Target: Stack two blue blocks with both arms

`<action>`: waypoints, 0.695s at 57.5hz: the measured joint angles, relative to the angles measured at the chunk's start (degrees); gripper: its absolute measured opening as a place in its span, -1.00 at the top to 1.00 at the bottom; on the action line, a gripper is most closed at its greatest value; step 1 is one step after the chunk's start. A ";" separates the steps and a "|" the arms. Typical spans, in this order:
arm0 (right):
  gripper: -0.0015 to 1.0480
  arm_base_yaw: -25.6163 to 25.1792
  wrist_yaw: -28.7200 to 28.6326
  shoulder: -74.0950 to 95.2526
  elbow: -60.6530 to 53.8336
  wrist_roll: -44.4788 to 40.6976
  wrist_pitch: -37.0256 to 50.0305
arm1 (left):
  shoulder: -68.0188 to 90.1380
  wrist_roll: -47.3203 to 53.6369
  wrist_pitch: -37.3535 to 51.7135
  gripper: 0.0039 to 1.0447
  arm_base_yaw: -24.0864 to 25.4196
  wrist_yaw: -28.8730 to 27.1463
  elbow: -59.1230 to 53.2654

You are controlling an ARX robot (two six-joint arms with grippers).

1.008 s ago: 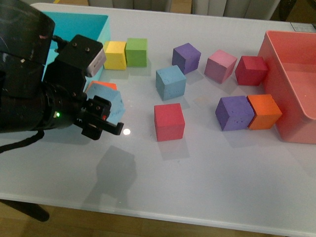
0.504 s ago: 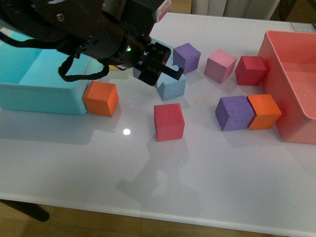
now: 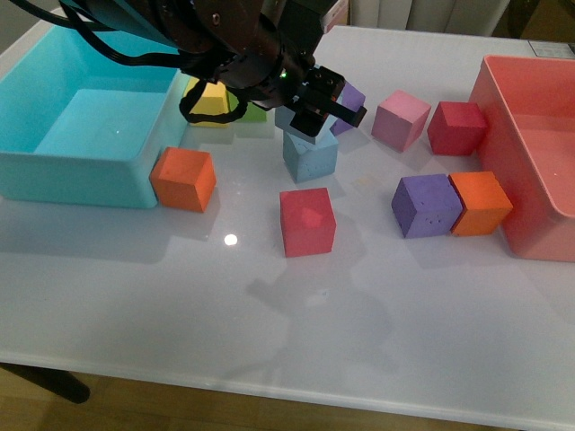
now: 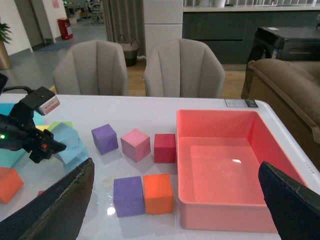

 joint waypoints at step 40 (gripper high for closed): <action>-0.83 0.00 0.02 0.00 0.00 0.00 0.00 | 6.49 0.28 -2.75 -0.30 -0.04 0.48 6.73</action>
